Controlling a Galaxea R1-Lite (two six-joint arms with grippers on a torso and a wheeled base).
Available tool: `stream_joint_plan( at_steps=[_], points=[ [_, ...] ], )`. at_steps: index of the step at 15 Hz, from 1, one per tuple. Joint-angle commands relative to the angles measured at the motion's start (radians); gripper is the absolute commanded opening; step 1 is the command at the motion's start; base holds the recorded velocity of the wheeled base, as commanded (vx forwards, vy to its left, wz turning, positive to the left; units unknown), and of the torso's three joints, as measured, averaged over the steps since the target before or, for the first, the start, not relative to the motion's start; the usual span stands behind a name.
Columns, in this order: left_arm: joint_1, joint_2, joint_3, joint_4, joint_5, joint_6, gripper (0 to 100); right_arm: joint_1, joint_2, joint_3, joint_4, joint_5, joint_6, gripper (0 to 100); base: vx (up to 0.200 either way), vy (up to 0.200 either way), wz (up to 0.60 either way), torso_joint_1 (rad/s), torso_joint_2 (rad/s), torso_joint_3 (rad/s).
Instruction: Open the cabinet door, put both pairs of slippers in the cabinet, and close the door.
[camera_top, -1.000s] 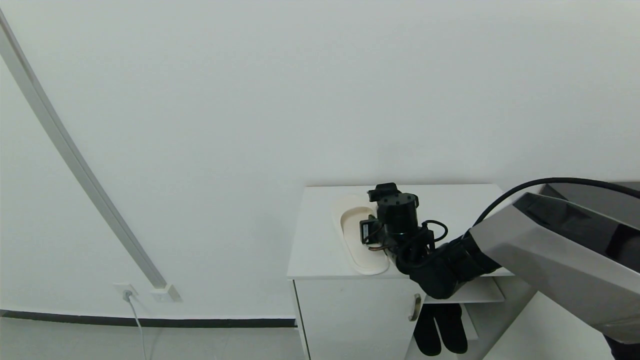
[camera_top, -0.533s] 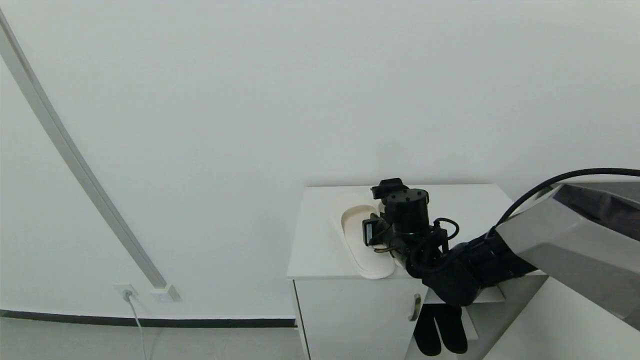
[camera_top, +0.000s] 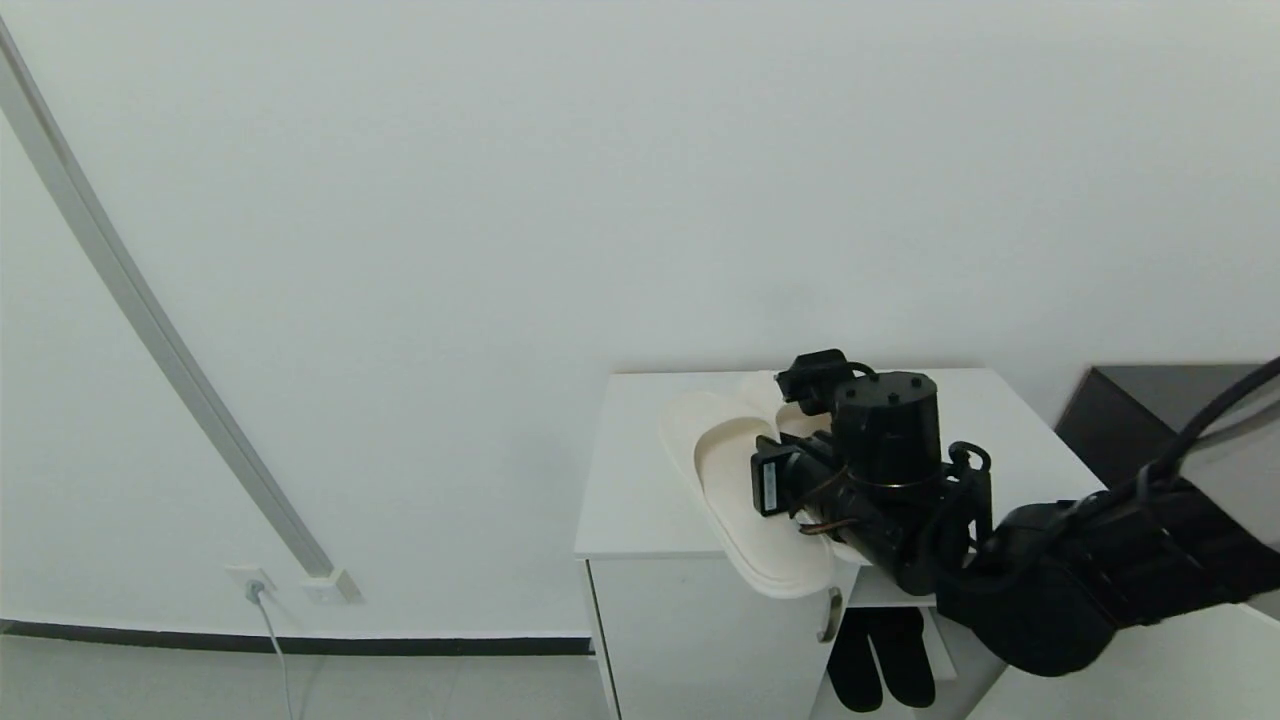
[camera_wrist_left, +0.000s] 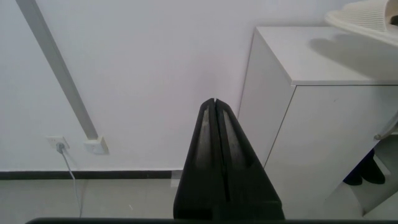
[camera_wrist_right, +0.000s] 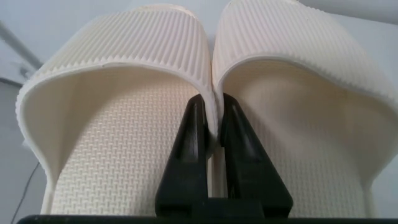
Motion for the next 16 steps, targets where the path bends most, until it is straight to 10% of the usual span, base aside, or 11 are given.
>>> stream_joint_plan(
  at_steps=[1, 8, 16],
  points=[
    [0.0, 0.0, 0.0, 0.0, 0.001, 0.001, 0, 0.013, -0.138, 0.119, -0.002, 0.077, -0.008, 0, 0.0, 0.0, 0.0, 0.0, 0.0, 0.0],
    [0.0, 0.0, 0.0, 0.0, 0.001, 0.001, 0, 0.0, -0.341, 0.362, -0.03, 0.307, -0.151, 0, 0.0, 0.0, 0.0, 0.0, 0.0, 0.0],
    [0.0, 0.0, 0.0, 0.0, -0.001, 0.002, 0, 0.043, -0.344, 0.361, -0.03, 0.332, -0.146, 0, 0.0, 0.0, 0.0, 0.0, 0.0, 0.0]
  ],
)
